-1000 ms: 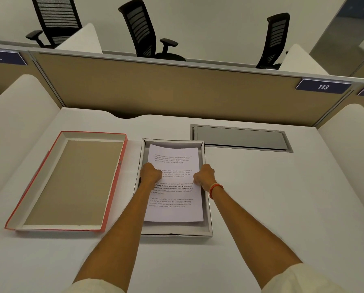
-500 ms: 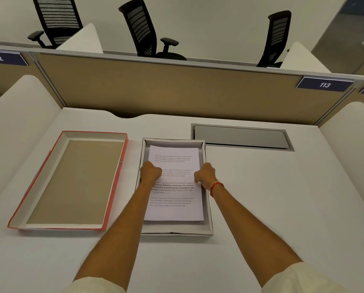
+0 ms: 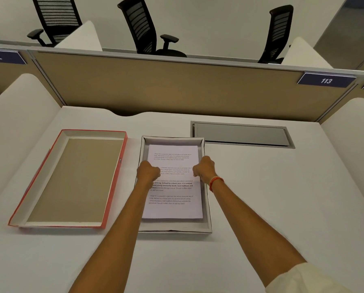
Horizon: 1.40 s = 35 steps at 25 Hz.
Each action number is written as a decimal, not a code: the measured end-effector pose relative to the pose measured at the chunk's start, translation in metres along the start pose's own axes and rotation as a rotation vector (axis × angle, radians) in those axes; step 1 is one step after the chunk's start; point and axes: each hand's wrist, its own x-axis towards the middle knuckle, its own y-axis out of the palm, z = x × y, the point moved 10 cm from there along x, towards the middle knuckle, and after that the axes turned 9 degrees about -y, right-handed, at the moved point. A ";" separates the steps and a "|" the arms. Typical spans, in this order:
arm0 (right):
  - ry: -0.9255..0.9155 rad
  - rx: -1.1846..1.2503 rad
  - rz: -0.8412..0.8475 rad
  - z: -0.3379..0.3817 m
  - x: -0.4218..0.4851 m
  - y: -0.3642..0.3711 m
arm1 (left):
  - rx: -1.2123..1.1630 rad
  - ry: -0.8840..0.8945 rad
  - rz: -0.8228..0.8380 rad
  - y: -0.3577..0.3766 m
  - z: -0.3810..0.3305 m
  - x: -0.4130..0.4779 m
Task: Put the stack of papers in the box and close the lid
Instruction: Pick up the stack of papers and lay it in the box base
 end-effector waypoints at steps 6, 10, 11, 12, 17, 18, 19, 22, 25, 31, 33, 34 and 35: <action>-0.175 -0.103 -0.008 0.059 0.024 -0.012 | -0.436 -0.134 0.100 -0.010 0.027 -0.055; -0.412 -0.251 0.067 0.104 0.034 0.000 | -0.671 -0.328 0.294 0.013 0.075 -0.095; -0.459 -0.288 0.089 0.112 0.037 0.004 | -0.732 -0.372 0.326 0.017 0.086 -0.105; -0.498 -0.317 0.111 0.118 0.040 0.007 | -0.791 -0.419 0.357 0.021 0.096 -0.113; -0.584 -0.420 0.208 0.132 0.058 0.028 | -1.058 -0.620 0.475 0.044 0.116 -0.141; -0.592 -0.439 0.225 0.132 0.061 0.032 | -1.084 -0.635 0.475 0.048 0.116 -0.143; -0.598 -0.459 0.239 0.132 0.063 0.036 | -1.106 -0.636 0.480 0.050 0.113 -0.144; -0.603 -0.516 0.265 0.127 0.070 0.045 | -1.211 -0.642 0.502 0.053 0.105 -0.138; -0.614 -0.542 0.273 0.125 0.076 0.049 | -1.250 -0.674 0.514 0.058 0.103 -0.133; -0.632 -0.580 0.305 0.121 0.088 0.063 | -1.225 -0.735 0.534 0.078 0.103 -0.127; -0.642 -0.582 0.319 0.120 0.092 0.068 | -1.195 -0.744 0.526 0.082 0.106 -0.122; -0.647 -0.588 0.325 0.120 0.094 0.069 | -1.186 -0.747 0.529 0.084 0.108 -0.120; -0.652 -0.597 0.332 0.119 0.097 0.070 | -1.182 -0.752 0.535 0.086 0.109 -0.118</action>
